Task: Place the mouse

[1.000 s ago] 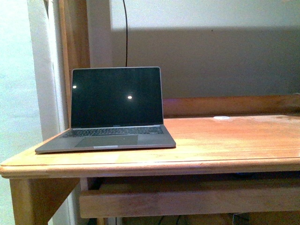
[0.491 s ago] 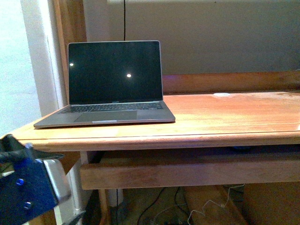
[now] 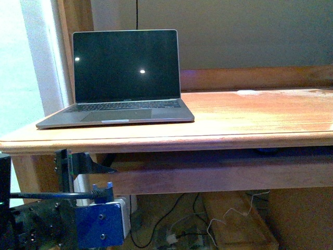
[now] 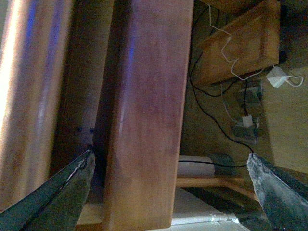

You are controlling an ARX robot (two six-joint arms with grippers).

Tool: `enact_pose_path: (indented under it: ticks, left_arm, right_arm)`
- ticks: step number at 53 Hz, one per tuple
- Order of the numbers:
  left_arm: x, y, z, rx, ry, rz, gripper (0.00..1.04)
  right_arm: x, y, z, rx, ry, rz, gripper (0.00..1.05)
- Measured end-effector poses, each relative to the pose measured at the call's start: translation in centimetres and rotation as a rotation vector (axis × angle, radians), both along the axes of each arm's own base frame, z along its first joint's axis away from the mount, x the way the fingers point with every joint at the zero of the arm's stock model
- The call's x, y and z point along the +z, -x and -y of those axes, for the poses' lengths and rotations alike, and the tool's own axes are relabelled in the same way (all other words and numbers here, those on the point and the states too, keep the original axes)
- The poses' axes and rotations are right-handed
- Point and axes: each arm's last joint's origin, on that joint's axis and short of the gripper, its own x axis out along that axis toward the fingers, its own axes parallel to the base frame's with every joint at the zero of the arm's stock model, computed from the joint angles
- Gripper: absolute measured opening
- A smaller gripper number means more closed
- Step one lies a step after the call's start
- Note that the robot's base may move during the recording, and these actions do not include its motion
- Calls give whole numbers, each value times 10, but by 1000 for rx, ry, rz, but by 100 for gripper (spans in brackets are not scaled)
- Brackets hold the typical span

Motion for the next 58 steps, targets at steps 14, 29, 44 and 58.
enact_pose_path:
  ticks: [14, 29, 44, 58]
  left_arm:
    - [-25, -20, 3, -77, -164, 147, 97]
    - [-31, -28, 9, -118, -307, 289, 97]
    - [-22, -22, 29, -69, -344, 315, 97]
    - [2, -20, 26, 32, -350, 387, 97]
  right_arm:
    - [0, 0, 0, 0, 0, 0, 97]
    - [0, 0, 0, 0, 0, 0, 97]
    - [0, 0, 0, 0, 0, 0, 97]
    - [0, 0, 0, 0, 0, 0, 97]
